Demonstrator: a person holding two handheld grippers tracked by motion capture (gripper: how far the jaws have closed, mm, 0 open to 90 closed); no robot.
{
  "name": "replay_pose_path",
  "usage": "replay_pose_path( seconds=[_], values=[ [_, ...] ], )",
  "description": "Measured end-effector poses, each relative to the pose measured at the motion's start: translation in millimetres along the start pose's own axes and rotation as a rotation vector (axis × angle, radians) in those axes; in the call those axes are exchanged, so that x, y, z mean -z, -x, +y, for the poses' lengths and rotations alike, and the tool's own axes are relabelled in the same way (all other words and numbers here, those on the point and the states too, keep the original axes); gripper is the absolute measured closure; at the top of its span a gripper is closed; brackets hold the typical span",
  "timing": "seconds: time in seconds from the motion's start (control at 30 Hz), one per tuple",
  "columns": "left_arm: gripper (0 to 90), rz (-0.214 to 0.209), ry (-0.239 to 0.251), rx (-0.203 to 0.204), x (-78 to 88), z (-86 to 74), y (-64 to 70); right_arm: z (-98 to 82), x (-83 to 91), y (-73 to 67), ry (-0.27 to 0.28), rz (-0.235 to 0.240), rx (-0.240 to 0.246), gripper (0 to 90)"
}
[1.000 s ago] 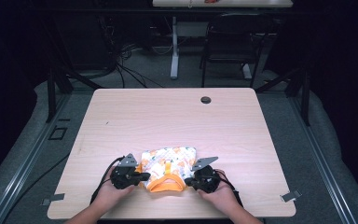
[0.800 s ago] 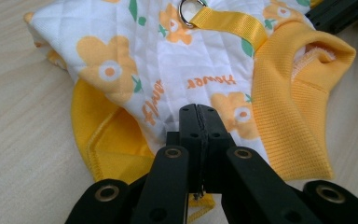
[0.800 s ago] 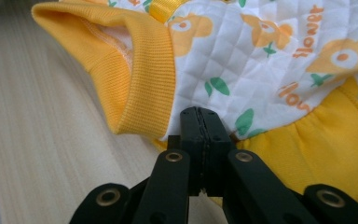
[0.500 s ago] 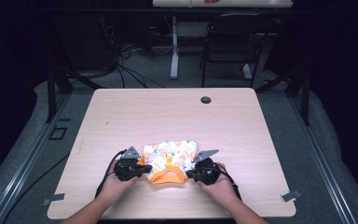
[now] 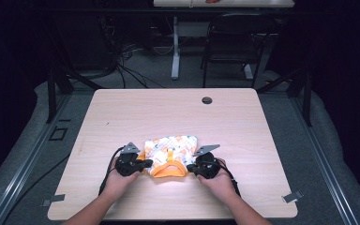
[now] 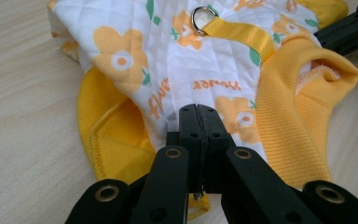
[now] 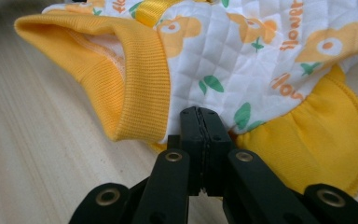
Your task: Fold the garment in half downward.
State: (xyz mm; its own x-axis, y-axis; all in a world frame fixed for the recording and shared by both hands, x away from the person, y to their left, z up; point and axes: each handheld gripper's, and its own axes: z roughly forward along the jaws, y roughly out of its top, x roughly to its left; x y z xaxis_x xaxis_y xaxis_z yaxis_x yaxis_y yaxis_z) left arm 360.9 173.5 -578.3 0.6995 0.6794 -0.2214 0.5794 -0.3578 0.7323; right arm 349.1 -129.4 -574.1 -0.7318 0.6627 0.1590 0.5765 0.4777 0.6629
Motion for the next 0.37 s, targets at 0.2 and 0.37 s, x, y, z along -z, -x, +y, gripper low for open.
replay_pose_path(
  seconds=[0.2, 0.37],
  values=[
    [85.8, 0.021, 0.019, 0.017, 5.7, 0.5, 1.5, 2.8, 0.9, -0.2, 0.005, -0.013, 0.003, 84.3],
    [77.0, 0.013, 0.051, -0.091, 25.5, -0.8, 15.3, 2.5, 16.2, -10.9, 0.037, -0.042, 0.094, 77.4]
  ],
)
